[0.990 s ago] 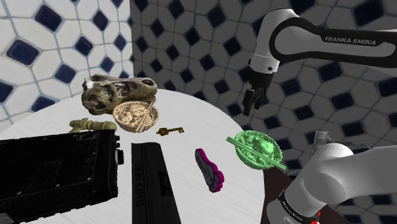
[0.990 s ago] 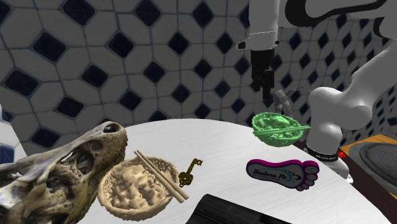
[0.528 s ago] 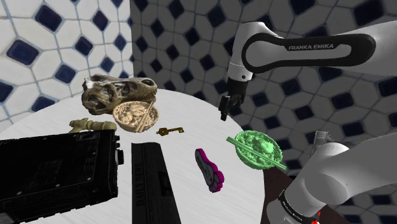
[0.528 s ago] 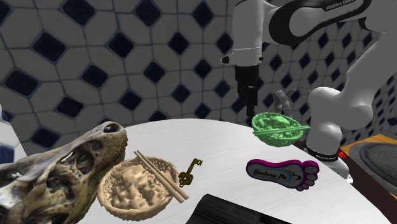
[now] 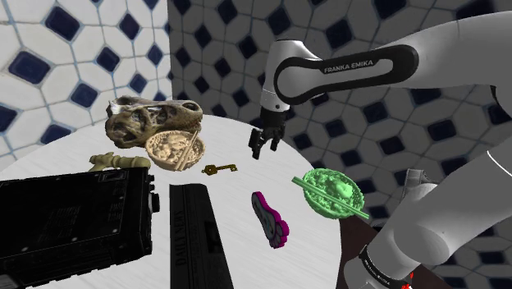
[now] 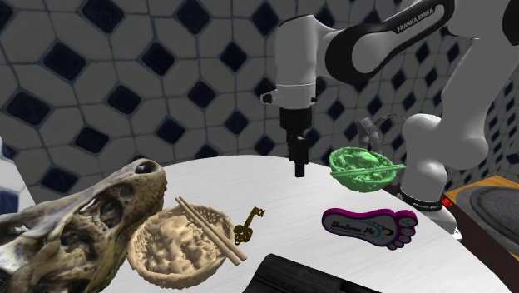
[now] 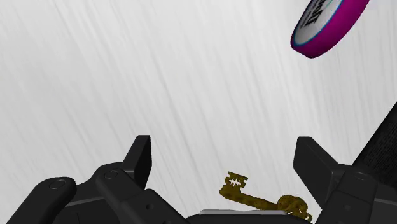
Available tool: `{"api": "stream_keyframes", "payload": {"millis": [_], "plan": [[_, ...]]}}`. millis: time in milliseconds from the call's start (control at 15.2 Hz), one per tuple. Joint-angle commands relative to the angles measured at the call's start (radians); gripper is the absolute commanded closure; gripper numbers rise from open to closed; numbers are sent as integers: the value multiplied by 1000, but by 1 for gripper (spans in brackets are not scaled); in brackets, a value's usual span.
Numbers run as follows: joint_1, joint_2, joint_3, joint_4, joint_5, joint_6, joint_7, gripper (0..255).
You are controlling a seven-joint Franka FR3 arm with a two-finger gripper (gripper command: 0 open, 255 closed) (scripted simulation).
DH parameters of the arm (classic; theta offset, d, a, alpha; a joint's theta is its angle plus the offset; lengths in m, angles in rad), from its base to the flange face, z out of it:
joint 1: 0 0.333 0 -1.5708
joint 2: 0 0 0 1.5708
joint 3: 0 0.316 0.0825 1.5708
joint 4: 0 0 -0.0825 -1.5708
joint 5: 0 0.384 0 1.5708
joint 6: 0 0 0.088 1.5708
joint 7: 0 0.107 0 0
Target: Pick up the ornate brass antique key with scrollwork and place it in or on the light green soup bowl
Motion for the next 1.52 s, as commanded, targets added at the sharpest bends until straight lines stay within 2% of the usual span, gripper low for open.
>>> {"api": "stream_keyframes", "payload": {"millis": [0,462,858,1452], "plan": [[7,82,21,54,-5,37,30,0],[38,334,65,244,-56,128,121,0],[82,543,77,444,-116,156,192,0],[91,590,73,402,-130,244,201,0]]}}
